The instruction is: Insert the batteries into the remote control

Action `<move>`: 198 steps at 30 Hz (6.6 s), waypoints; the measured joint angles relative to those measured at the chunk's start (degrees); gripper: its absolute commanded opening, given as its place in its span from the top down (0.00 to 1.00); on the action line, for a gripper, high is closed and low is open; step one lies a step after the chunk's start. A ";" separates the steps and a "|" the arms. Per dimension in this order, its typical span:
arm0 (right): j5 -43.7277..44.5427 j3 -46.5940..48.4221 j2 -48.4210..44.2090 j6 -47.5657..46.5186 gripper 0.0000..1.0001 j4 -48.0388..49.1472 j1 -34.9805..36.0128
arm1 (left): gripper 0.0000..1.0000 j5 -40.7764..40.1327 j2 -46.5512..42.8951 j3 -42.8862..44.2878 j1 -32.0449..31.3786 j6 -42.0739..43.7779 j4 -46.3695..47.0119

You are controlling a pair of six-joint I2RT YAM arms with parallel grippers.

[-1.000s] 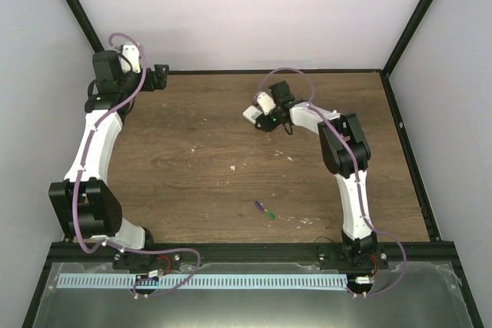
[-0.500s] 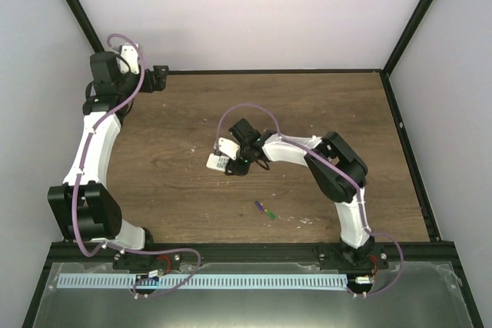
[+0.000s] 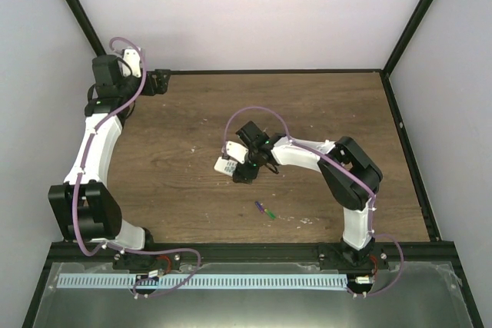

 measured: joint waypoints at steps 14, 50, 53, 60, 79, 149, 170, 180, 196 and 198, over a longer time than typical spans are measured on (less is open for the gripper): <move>5.27 -1.86 -0.52 0.17 0.16 -1.22 -0.26 | 0.00 0.24 0.09 0.20 0.61 0.00 0.55; 12.85 5.86 -4.72 9.86 0.06 -1.57 -12.46 | 0.00 1.70 -3.45 -13.68 -9.38 0.70 -3.98; 16.09 6.16 -8.22 12.98 0.03 -1.64 -14.49 | 0.00 0.07 -2.75 -14.21 -14.03 -0.57 -5.97; 24.22 6.69 -9.73 20.06 0.00 -2.73 -17.22 | 0.00 -3.28 6.29 -7.87 -22.38 -2.05 -10.84; 26.62 5.03 -16.39 29.20 0.00 -7.30 -25.00 | 0.00 -6.23 30.93 11.39 -32.65 1.73 -31.98; -28.48 5.66 -11.34 36.46 0.23 6.80 -22.01 | 0.63 -0.46 19.65 9.97 -27.02 -29.11 -8.39; -30.34 12.63 -3.41 35.08 0.46 -0.02 -18.78 | 0.72 -6.45 19.65 11.76 -29.09 -29.83 -8.00; -29.59 14.23 -2.45 34.95 0.62 -0.33 -18.78 | 0.73 -7.89 19.65 11.76 -29.33 -29.90 -7.96; -30.34 14.71 -1.31 36.00 0.78 0.63 -18.78 | 0.71 -8.52 19.65 11.76 -29.88 -30.12 -7.50; -30.34 15.21 -0.90 36.11 0.81 0.63 -18.78 | 0.69 -8.61 19.65 11.76 -29.90 -30.12 -7.39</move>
